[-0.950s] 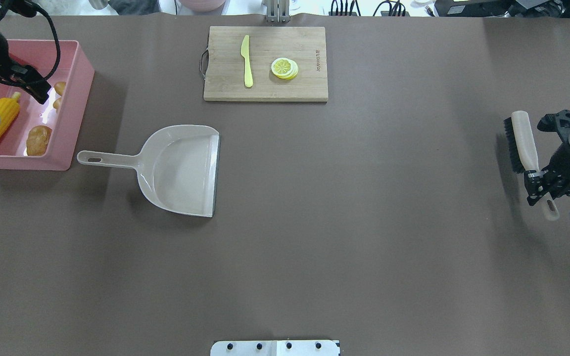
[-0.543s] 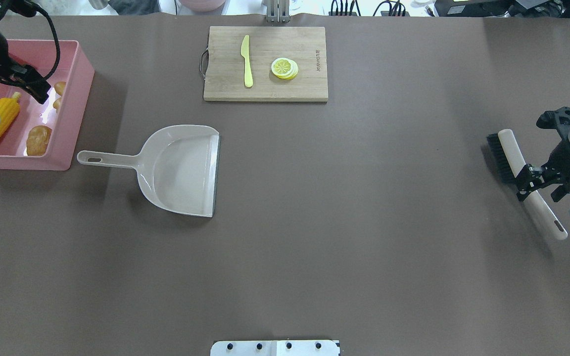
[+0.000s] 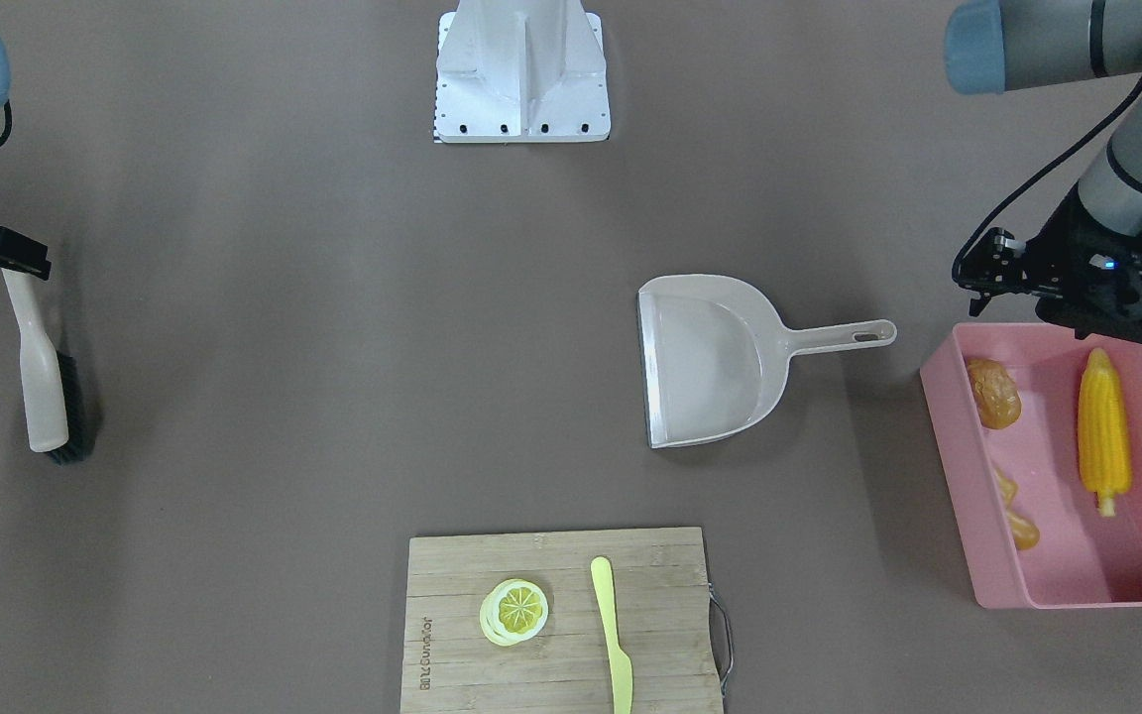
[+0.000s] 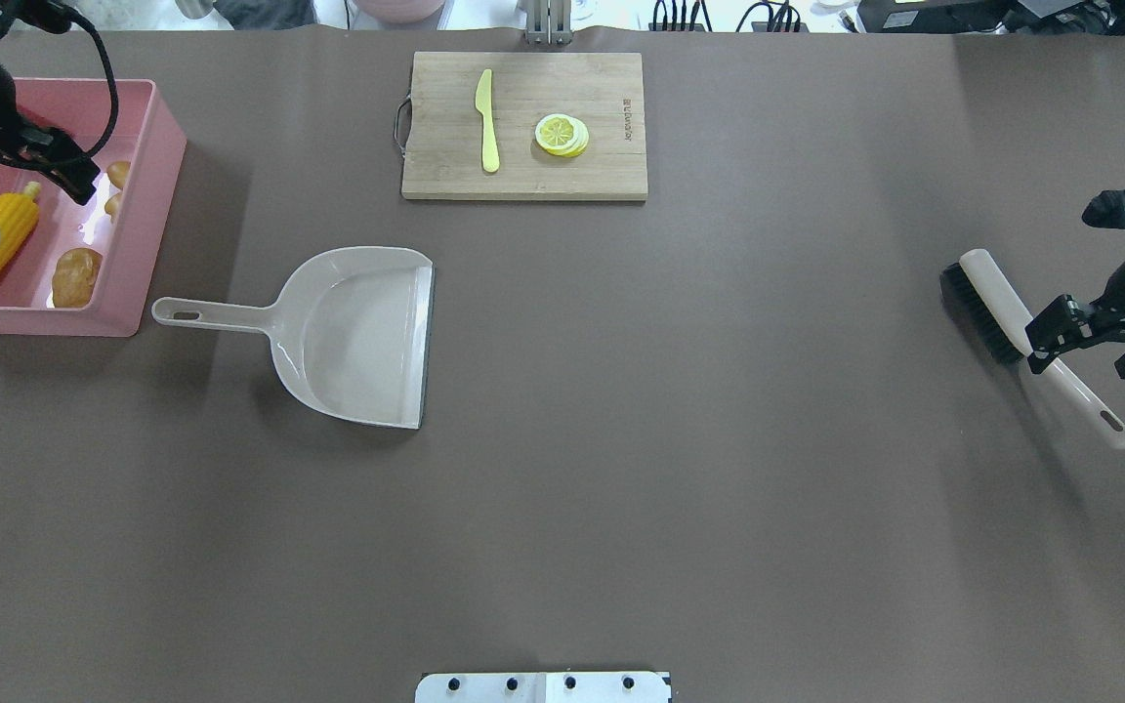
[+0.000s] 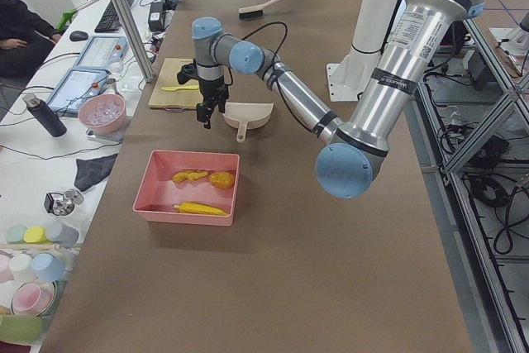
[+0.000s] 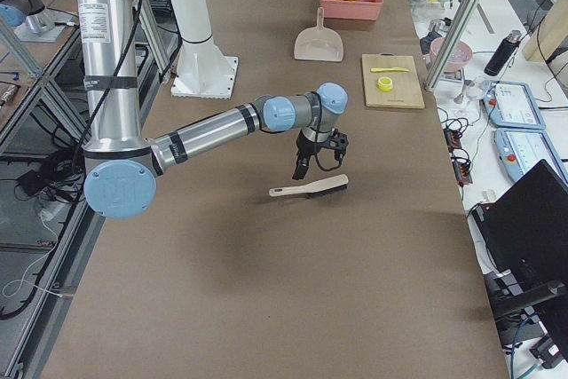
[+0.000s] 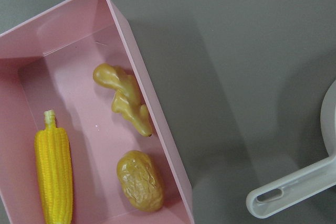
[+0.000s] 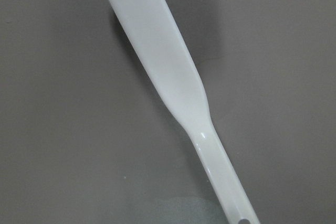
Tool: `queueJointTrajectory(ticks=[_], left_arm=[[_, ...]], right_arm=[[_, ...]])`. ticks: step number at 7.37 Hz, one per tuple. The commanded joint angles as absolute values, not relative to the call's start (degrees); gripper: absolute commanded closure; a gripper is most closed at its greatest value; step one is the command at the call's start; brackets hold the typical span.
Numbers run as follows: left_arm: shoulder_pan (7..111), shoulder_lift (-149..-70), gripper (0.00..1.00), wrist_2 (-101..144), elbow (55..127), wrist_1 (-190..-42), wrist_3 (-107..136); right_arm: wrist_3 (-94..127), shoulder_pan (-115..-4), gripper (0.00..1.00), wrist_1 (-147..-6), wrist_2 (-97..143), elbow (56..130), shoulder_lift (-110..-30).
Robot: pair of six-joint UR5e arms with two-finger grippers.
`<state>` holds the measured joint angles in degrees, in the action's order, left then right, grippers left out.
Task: Sweep and dump trash into bin
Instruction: 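Lower the brush onto the table and release it with the right gripper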
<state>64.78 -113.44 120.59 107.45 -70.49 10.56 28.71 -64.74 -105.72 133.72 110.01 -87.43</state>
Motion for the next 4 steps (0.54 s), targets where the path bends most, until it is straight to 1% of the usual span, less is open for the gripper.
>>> queueJointTrajectory(ticks=[1,2,4], left_arm=[[65.7,-113.4,0.02,120.7,107.3,-70.5,10.5],[65.7,-113.3,0.02,120.6,107.4,-70.5,10.5],[70.5,-110.3,0.02,121.0,107.2,-70.7,9.1]], right_arm=[[18.2,-70.6,0.0,-107.6,130.6,107.6,-86.6],[10.9,-74.8,0.0,-107.5,129.2,104.1,-85.3],[-4.7,-83.4,0.0,-105.6,128.5,91.7,-81.3]])
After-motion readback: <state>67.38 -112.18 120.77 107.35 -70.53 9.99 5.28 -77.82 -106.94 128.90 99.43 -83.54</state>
